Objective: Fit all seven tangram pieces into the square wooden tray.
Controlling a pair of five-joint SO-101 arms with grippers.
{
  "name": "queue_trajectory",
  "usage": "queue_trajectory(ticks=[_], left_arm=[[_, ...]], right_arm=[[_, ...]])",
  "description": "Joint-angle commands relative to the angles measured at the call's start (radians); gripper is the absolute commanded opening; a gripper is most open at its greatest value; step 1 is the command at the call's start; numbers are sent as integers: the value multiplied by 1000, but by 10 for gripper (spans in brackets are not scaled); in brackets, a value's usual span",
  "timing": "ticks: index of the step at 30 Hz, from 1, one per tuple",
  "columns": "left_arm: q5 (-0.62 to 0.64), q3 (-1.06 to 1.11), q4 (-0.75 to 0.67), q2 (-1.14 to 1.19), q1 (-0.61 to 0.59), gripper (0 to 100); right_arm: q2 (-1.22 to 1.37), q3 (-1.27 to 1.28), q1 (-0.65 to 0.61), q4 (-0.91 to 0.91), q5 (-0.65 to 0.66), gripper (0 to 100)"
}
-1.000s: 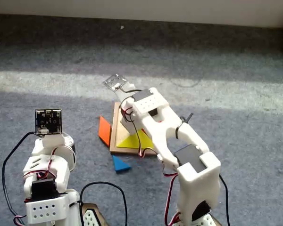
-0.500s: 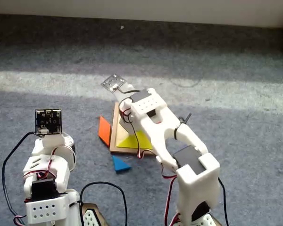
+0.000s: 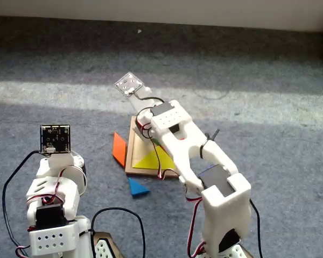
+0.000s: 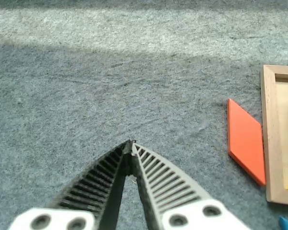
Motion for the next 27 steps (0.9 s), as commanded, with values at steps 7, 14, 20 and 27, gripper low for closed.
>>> queue_trajectory(ticks=[7,14,20,27], left_arm=[[3,-5,-15,-8,-8,5],[3,-5,-15,-8,-10,5],[3,-5,-18,-8,-10,5],[3,-7,-20,-8,-13,5]], right_arm=[[-13,-19,91,97,5,5],[-213,-91,10,283,2,5],[-432,1,-47,364,0,5],[-650,226,-90,364,0,11]])
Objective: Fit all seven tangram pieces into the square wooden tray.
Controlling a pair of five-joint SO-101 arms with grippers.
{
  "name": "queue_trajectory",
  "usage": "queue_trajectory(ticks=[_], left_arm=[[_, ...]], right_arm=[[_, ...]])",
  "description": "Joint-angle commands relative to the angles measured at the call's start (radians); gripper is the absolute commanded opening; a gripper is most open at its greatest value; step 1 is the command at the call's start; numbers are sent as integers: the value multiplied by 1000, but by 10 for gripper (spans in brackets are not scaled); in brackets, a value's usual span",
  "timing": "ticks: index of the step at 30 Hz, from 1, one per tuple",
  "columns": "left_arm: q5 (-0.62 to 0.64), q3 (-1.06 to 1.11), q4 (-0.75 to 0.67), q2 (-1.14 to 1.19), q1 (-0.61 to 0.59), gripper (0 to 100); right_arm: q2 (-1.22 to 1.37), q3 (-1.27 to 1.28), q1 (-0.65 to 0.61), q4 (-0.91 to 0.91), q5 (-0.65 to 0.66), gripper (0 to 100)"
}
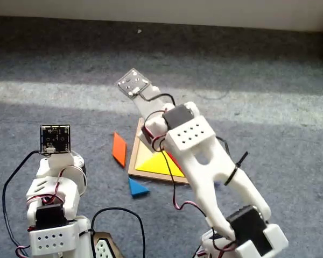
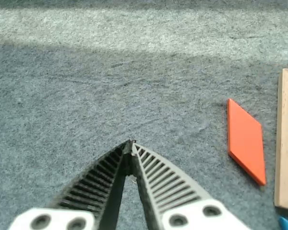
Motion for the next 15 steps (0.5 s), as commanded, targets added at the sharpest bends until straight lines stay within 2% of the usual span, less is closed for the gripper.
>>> queue_trajectory(ticks=[1,5,7,10,15], left_arm=[[3,-10,-21,-8,-27,5],[9,-16,-29,-8,-101,5],[9,-16,-43,-8,-120,5],[9,-16,-44,-8,-125,5],[9,-16,-44,-8,-124,5]], right_arm=[[-136,102,-50,7,3,13],[-186,251,-151,-1,-3,101],[-174,305,-196,-2,-58,147],[-128,346,-245,-24,-109,183],[-30,343,-317,-70,-114,230]])
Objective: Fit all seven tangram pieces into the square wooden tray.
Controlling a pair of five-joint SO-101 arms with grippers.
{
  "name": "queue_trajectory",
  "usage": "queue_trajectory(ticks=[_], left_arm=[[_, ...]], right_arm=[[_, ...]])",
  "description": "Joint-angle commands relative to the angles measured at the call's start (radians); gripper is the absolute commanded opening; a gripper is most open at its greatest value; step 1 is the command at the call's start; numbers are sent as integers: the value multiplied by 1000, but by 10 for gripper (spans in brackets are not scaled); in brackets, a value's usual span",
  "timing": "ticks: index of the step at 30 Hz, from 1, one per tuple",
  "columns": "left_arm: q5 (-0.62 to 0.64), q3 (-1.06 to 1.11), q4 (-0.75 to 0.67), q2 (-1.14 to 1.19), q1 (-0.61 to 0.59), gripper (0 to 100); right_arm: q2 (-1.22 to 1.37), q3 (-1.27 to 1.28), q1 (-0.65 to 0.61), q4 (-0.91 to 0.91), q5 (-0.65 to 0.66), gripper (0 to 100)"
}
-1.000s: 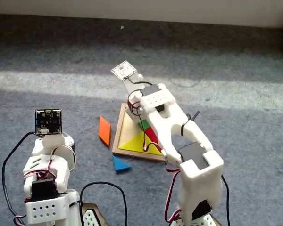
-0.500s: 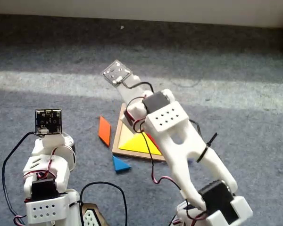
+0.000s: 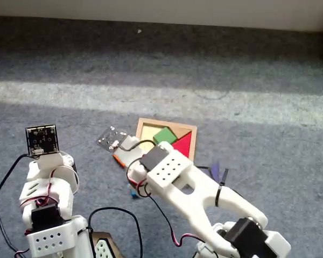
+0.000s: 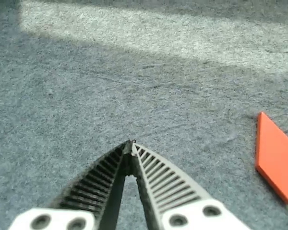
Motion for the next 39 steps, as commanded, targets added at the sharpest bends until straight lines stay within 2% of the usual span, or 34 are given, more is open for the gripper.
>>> queue_trajectory(ticks=[1,16,31,39], left_arm=[[9,-16,-20,-8,-7,5],[9,-16,-20,-8,-5,5],[9,-16,-20,-8,-10,5],[9,-16,-20,-8,-10,5]], right_arm=[[35,-4,-44,-31,-12,243],[159,-5,-99,-165,-12,263],[197,-28,-137,-145,-14,263],[197,-36,-163,-145,-14,190]])
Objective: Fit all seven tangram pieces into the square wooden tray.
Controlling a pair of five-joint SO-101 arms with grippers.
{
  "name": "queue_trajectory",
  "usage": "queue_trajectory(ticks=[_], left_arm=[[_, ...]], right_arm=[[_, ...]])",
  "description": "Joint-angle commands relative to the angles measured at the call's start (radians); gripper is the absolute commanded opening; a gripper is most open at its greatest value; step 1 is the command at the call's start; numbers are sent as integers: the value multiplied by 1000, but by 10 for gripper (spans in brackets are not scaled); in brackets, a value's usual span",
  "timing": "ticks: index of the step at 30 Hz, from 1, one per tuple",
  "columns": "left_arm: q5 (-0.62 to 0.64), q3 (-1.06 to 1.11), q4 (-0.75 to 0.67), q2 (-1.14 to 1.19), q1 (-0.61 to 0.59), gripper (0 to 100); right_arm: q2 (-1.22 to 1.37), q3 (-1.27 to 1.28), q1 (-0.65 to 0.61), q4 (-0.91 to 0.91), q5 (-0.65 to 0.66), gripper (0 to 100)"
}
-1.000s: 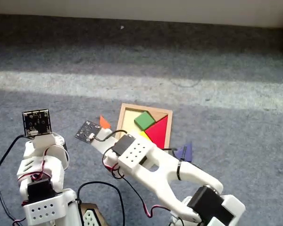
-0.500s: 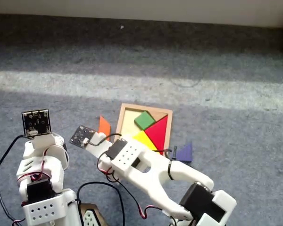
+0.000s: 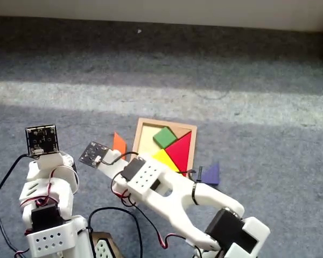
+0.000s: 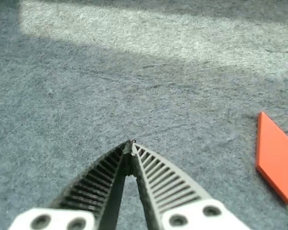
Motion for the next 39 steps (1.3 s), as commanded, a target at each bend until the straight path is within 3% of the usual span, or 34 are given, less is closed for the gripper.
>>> queue_trajectory(ticks=[1,9,20,27,39], left_arm=[[9,-16,-20,-8,-8,5],[8,-16,-20,-8,-7,5],[6,-15,-20,-8,-5,5],[6,-15,-18,-8,-5,5],[6,-15,-18,-8,-5,5]], right_arm=[[2,-18,-58,15,-8,189],[12,-24,-85,64,-8,189],[12,-19,-53,-39,-8,180],[12,-19,10,-41,-2,39],[2,-24,13,50,0,33]])
